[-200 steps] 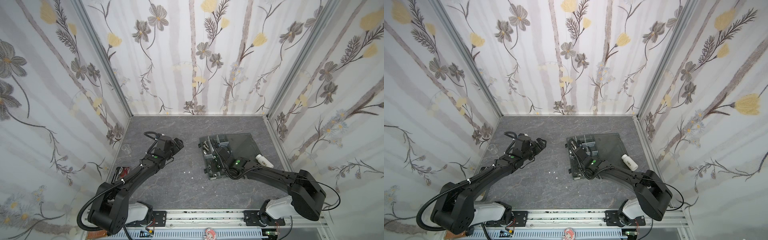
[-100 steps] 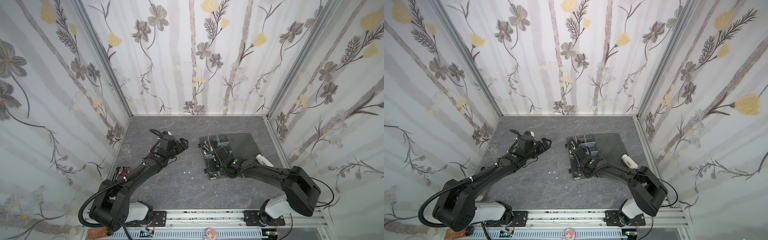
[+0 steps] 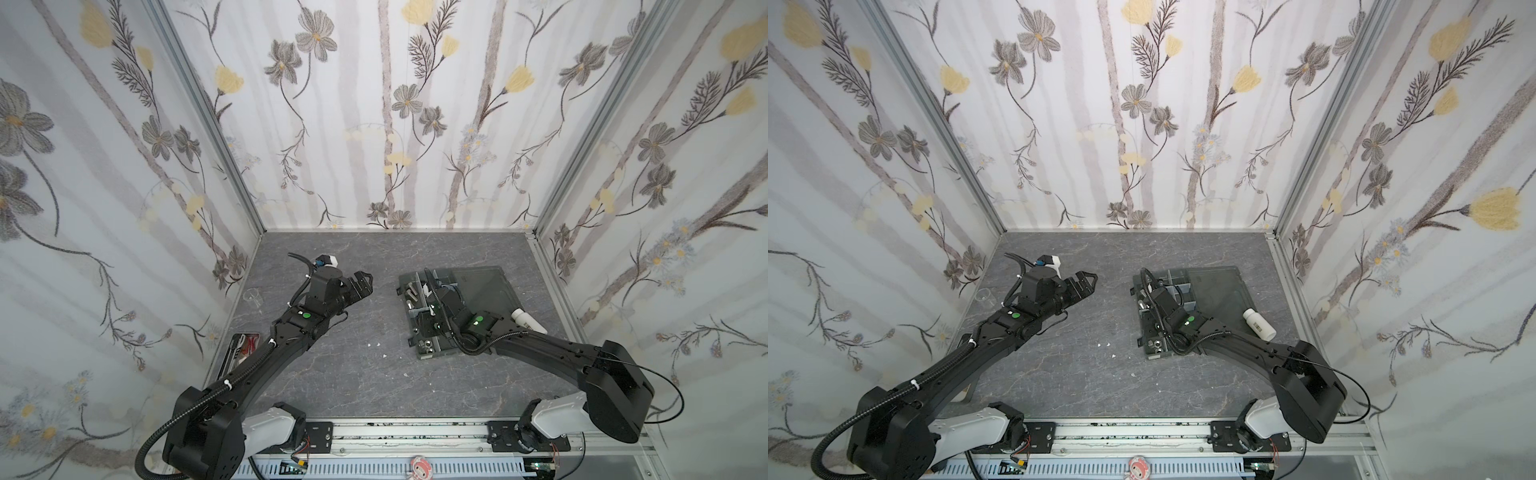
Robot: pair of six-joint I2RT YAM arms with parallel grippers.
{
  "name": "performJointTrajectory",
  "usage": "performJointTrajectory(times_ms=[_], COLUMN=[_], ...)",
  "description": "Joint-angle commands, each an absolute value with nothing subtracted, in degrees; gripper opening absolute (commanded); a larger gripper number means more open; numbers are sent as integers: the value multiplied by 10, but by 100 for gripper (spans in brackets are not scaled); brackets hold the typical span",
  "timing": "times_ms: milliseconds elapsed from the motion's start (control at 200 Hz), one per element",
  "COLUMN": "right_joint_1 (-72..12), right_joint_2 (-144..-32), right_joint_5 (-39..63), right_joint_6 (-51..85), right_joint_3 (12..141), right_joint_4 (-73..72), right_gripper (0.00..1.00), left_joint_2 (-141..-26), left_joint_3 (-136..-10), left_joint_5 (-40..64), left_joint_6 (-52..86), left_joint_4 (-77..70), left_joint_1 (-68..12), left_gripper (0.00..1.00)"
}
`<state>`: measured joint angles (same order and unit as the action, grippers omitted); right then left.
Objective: Sort the screws and nuts into containers
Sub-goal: Place the nut into the container, then reset both arms
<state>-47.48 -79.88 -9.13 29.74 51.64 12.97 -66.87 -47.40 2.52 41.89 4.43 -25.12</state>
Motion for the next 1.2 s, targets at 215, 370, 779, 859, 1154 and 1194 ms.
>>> performJointTrajectory(times_ms=[215, 370, 779, 859, 1154, 1194], right_joint_1=[-426, -398, -365, -364, -362, -359], right_joint_2=[-645, -546, -335, -300, -232, -236], right_joint_5=[-169, -207, -342, -367, -409, -421], right_joint_6=[264, 247, 138, 112, -2, -23], right_joint_3=[500, 469, 284, 233, 38, 15], right_joint_4=[143, 143, 39, -27, -379, -432], right_gripper=[62, 84, 100, 100, 99, 100], left_joint_2=[-542, -458, -401, -416, -433, -441], left_joint_3=[-471, -434, -396, -383, -322, -309], left_joint_5=[-135, -171, -199, -215, -298, -312], left_joint_6=[391, 401, 354, 348, 301, 280], left_joint_4=[110, 101, 164, 158, 18, -17], left_joint_1=[-236, -221, -193, -188, -168, -163], left_gripper=[100, 100, 100, 100, 100, 100])
